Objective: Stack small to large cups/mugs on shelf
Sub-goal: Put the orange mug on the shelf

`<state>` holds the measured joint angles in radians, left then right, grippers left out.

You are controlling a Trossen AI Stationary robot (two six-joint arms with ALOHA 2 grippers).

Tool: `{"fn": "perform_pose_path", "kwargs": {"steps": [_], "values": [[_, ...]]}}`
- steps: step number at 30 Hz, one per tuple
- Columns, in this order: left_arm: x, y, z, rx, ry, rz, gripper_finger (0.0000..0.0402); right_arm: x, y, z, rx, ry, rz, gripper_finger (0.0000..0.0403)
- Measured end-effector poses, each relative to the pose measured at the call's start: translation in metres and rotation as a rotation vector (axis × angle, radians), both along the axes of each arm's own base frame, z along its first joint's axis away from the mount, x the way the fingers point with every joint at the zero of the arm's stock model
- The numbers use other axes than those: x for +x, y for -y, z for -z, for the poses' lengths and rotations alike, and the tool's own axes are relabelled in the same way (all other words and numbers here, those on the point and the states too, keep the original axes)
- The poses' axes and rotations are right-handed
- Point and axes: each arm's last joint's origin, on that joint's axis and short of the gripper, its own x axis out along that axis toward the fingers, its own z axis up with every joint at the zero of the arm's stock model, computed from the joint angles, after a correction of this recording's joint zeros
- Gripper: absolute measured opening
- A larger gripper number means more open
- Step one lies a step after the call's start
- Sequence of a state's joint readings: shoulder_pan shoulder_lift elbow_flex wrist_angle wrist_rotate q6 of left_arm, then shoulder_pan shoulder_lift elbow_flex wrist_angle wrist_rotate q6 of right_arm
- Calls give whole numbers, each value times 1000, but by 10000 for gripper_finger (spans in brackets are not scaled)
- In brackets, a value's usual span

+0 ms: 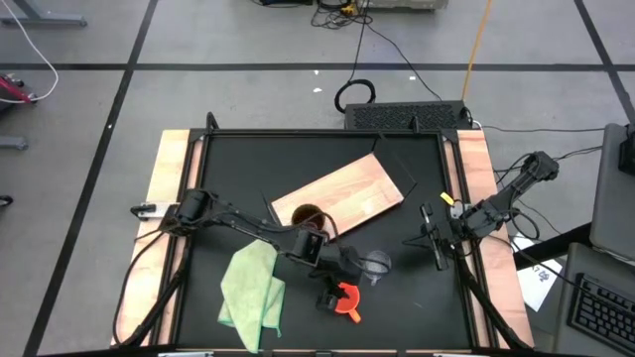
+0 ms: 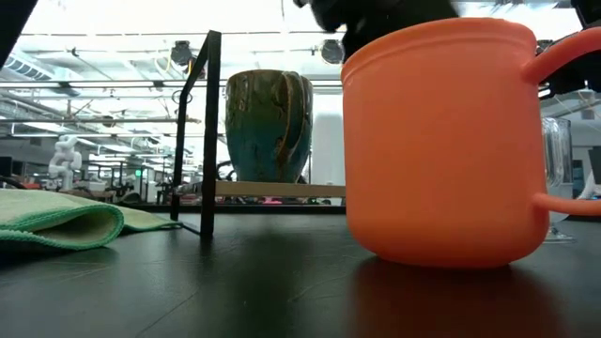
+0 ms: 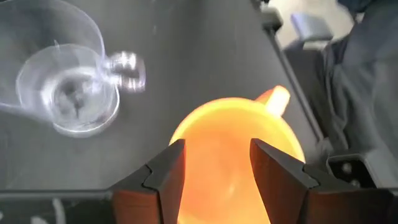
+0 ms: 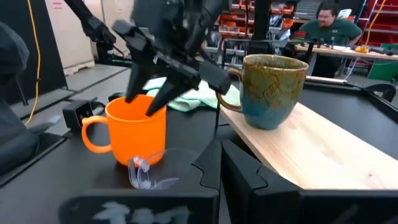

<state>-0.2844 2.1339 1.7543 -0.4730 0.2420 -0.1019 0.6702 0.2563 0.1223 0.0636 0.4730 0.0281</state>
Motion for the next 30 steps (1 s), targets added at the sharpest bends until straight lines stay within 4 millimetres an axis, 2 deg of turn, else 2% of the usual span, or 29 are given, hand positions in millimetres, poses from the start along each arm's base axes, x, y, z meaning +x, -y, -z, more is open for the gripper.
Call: {"fn": "perform_pose_path", "kwargs": {"steps": [13,30], "values": [[3,-11,2,35,-15,-28,182,0,0,10,10,-1,1,0],[2,-3,2,44,4,5,182,1,0,5,-8,46,-5,0]]}}
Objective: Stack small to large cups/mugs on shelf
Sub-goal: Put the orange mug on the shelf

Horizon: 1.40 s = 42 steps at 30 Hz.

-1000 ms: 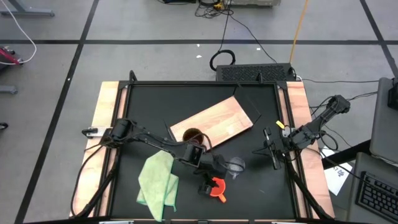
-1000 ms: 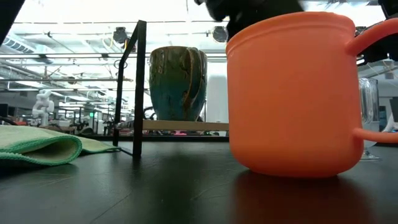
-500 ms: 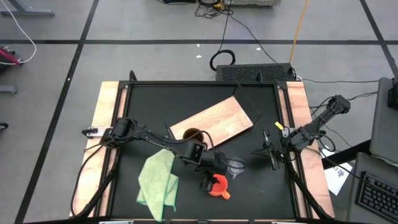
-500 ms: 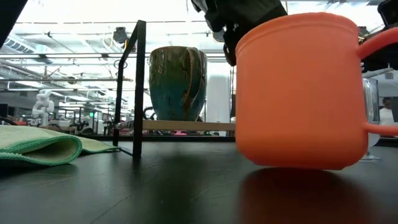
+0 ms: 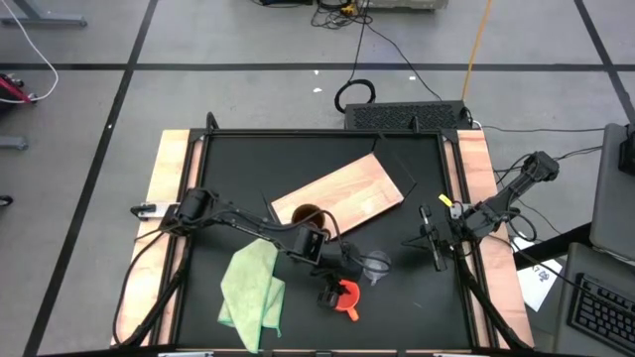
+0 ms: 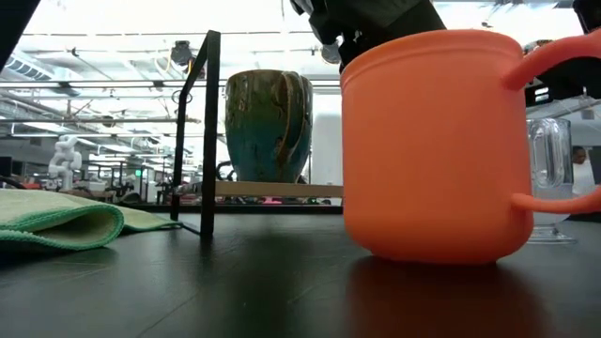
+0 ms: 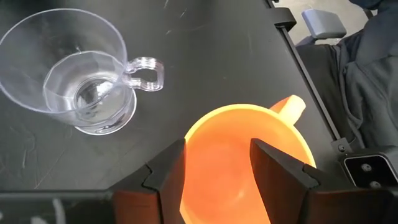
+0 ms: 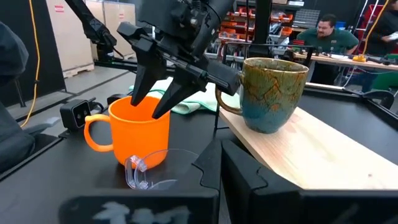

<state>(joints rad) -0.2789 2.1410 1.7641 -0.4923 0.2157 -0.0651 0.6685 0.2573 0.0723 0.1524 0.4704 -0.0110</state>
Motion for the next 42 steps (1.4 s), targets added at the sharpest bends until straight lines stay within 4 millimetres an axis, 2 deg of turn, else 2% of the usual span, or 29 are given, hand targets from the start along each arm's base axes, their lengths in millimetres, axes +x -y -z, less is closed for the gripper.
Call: {"fn": "perform_pose_path", "kwargs": {"steps": [9,15,19,28,37,42], "values": [[-2,10,-2,3,15,30,182,0,0,0,2,0,0,0],[-1,18,-25,42,53,54,182,0,0,0,1,0,0,0],[-2,17,-32,64,46,56,182,0,0,0,1,0,0,0],[-3,0,-12,77,-27,-10,182,0,0,0,-1,0,0,0],[-4,1,-9,84,-38,-4,182,0,0,0,0,0,0,0],[-8,1,4,90,-69,-5,182,0,0,0,2,0,0,0]]}}
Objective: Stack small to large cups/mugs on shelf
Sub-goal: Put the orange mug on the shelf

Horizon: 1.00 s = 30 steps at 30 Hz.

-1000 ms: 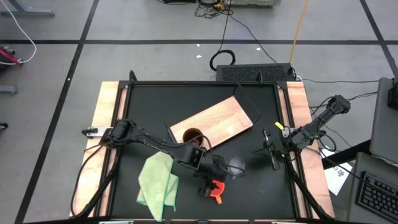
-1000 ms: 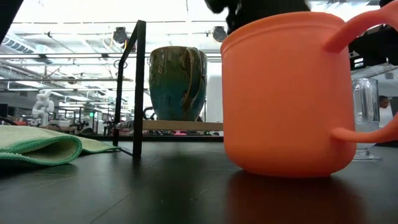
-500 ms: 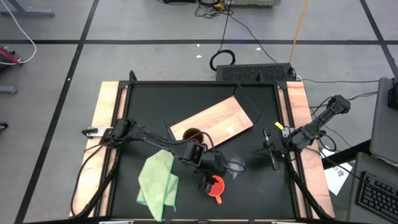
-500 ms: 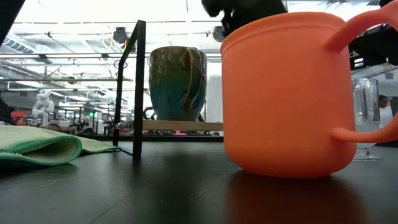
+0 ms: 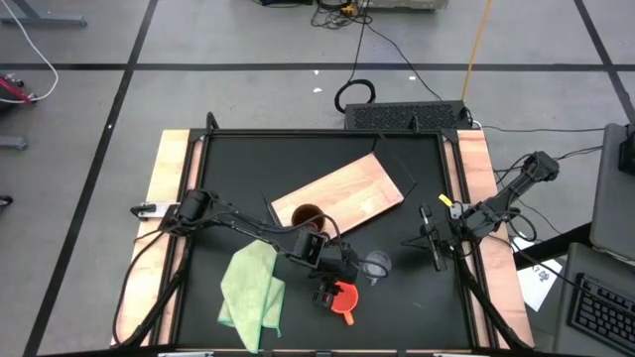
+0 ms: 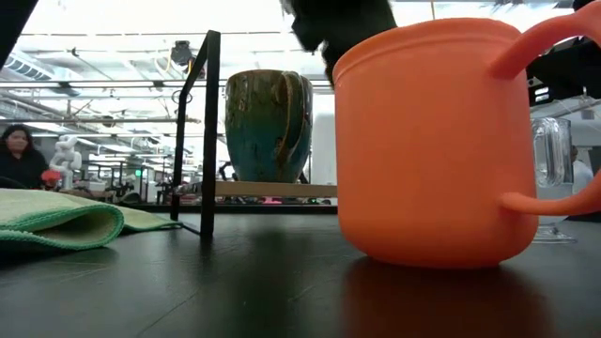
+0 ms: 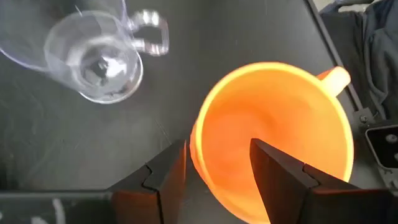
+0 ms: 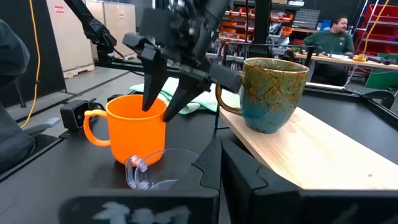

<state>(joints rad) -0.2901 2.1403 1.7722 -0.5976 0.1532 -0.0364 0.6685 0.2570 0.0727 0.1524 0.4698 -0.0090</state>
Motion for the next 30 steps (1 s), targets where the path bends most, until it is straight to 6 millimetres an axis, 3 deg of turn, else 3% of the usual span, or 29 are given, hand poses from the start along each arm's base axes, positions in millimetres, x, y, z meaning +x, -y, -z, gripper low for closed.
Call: {"fn": "perform_pose_path", "kwargs": {"steps": [23,30], "values": [[1,-2,3,6,6,-19,179,0,0,0,-3,1,0,0],[1,-2,3,19,13,-7,102,0,0,0,-3,1,0,0]]}}
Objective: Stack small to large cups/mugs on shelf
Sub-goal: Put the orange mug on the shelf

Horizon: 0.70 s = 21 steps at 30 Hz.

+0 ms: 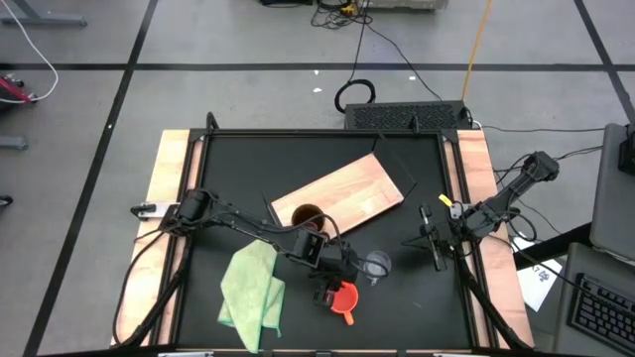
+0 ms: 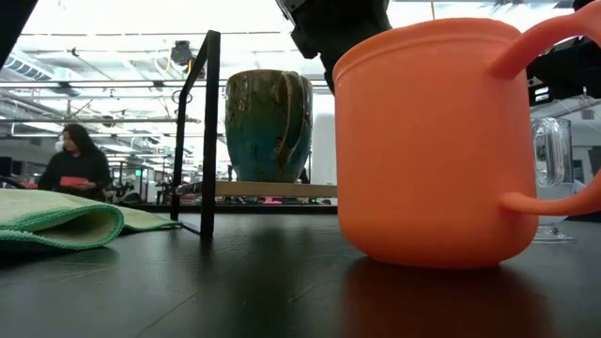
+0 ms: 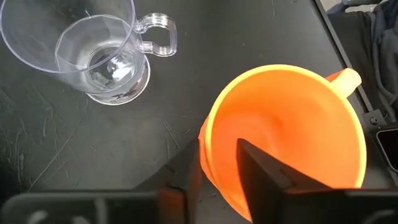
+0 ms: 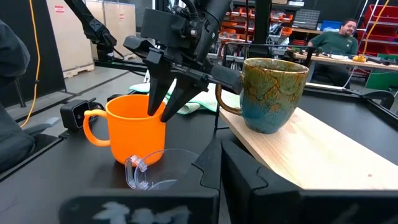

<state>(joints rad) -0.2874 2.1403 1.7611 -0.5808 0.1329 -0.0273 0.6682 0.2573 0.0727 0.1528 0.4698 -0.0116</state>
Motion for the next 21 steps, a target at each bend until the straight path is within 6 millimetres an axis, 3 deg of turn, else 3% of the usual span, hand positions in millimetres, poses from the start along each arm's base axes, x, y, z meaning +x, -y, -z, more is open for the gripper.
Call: {"fn": "perform_pose_path", "kwargs": {"steps": [7,15,21], "values": [[0,0,0,5,3,5,10,0,0,0,0,0,0,0],[1,1,-1,15,32,31,6,0,0,0,-1,0,0,0],[1,1,-13,-7,85,20,5,0,0,0,0,1,0,0]]}}
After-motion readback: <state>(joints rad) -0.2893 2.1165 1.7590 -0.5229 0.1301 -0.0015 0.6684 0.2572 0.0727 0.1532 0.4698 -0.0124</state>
